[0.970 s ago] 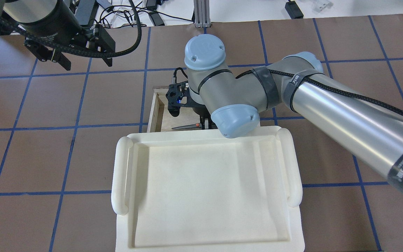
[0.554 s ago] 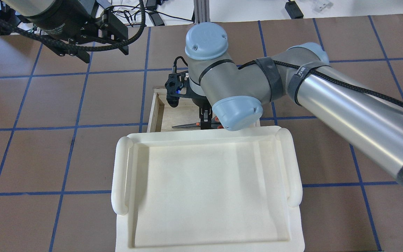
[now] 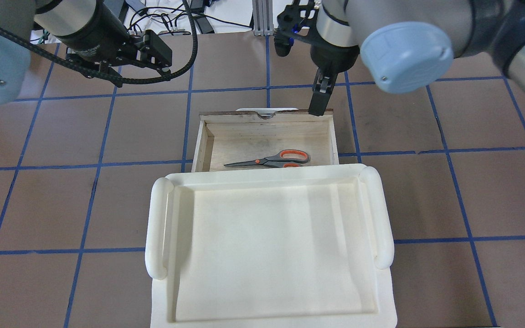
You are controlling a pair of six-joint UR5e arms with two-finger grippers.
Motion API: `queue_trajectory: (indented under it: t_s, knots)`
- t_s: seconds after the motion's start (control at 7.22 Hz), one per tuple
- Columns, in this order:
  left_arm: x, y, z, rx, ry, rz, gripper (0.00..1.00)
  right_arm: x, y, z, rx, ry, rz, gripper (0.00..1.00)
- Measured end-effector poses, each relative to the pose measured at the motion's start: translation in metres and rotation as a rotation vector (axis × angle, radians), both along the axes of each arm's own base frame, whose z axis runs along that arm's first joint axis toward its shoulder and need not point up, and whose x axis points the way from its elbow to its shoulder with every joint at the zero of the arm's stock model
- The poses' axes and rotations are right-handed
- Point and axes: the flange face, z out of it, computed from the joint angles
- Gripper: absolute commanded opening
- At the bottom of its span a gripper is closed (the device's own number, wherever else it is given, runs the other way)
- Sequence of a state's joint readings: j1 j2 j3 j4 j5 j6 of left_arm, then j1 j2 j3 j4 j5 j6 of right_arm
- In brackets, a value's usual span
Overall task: Put scissors in drawer and close it
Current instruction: 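Raise the right gripper away while the left arm reaches toward the drawer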
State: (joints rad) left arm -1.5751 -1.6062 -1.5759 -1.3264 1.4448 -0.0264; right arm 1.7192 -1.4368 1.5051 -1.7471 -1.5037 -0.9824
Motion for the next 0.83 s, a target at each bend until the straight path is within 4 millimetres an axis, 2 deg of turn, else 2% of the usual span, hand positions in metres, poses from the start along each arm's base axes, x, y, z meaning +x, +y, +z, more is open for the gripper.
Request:
queue_trajectory:
  t_s: [0.14, 0.28, 0.42, 0.69, 0.83]
  knots:
    - [-0.002, -0.018, -0.018, -0.041, 0.005, 0.024, 1.00, -0.041, 0.006, 0.026, -0.011, -0.009, -0.139, 1.00]
    - [-0.009, -0.037, -0.029, -0.063, 0.009, 0.040, 1.00, -0.075, 0.010, 0.043, -0.012, -0.024, -0.300, 1.00]
    - [-0.026, -0.056, -0.034, -0.076, 0.000, 0.026, 0.98, -0.094, 0.013, 0.051, -0.010, -0.037, -0.454, 1.00]
    - [-0.072, -0.102, -0.042, -0.111, -0.035, -0.033, 1.00, -0.103, 0.022, 0.062, 0.002, -0.066, -0.732, 1.00]
    - [-0.093, -0.123, -0.057, -0.127, -0.051, -0.053, 1.00, -0.102, 0.029, 0.067, 0.013, -0.077, -0.832, 1.00]
